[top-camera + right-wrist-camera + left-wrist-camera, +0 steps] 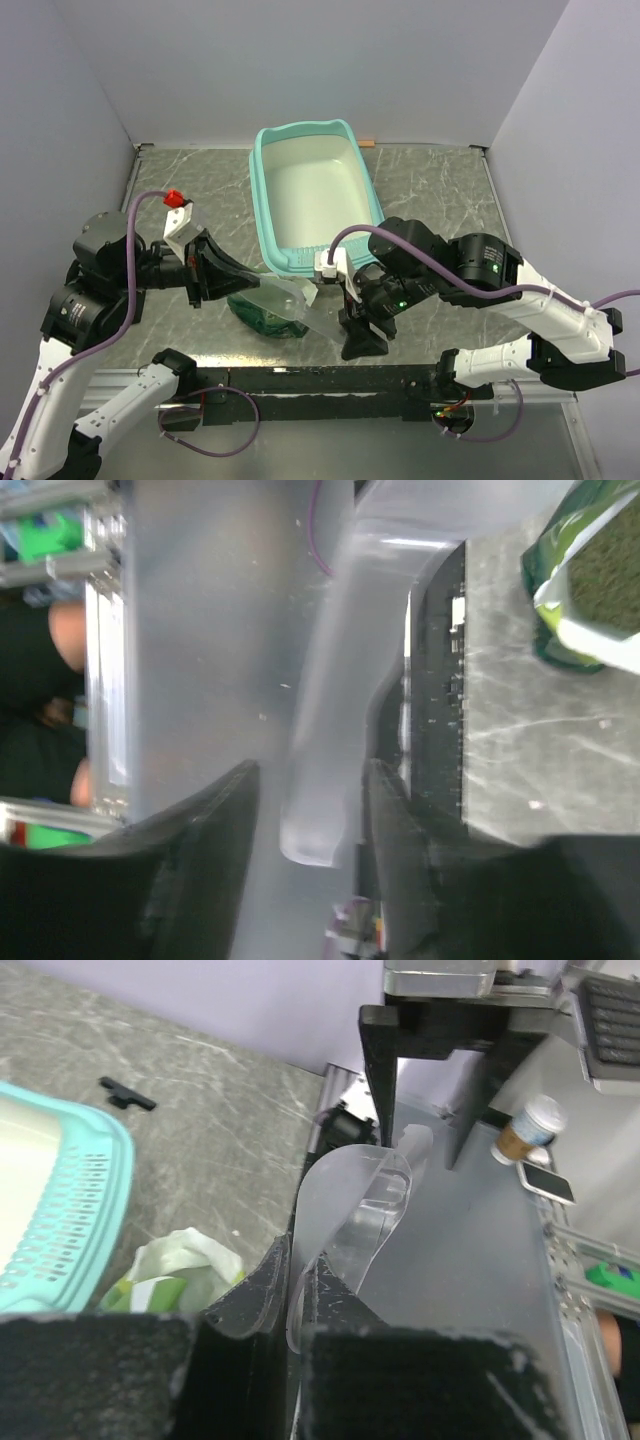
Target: Fill the litter box with clean litter
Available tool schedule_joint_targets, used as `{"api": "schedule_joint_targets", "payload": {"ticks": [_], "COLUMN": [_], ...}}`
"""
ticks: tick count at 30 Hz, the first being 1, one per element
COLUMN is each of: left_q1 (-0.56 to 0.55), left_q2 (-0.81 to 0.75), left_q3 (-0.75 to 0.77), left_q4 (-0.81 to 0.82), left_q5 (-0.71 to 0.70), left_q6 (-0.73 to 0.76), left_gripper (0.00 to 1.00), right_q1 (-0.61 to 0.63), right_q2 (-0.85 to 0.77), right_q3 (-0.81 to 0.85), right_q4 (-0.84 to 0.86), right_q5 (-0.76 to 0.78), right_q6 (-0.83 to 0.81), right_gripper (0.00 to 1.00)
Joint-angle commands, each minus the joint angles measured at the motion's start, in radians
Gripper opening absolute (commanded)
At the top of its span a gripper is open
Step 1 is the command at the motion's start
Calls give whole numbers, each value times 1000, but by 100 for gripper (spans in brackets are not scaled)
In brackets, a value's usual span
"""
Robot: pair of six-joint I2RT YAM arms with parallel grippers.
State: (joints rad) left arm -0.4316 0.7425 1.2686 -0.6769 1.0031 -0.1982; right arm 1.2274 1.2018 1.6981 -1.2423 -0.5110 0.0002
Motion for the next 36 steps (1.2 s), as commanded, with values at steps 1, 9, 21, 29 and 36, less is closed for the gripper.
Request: {"api": "schedule_joint_targets", "payload": {"ticks": [1, 9, 21, 29, 36], "left_q1": [2, 4, 4, 4, 4], "left_q2": [-11, 11, -133, -252, -281], "left_q3": [17, 47, -11, -75, -107], "left_q4": [28, -18, 125, 194, 227], "left_q5": [-127, -297, -377, -420, -419], "left_q6": [-32, -210, -408, -428, -428], "left_gripper": [1, 1, 1, 1, 1], "right_q1": [14, 14, -8, -135, -189], "right_q2": [-37, -93, -390, -366, -329], "right_q3": [31, 26, -471, -506, -554], "right_q4": [41, 108, 842, 1090, 1238], "right_q5": [92, 481, 571, 312, 94], "right_q6": [-11, -115, 95, 346, 452], "right_gripper": [69, 84, 90, 85, 82]}}
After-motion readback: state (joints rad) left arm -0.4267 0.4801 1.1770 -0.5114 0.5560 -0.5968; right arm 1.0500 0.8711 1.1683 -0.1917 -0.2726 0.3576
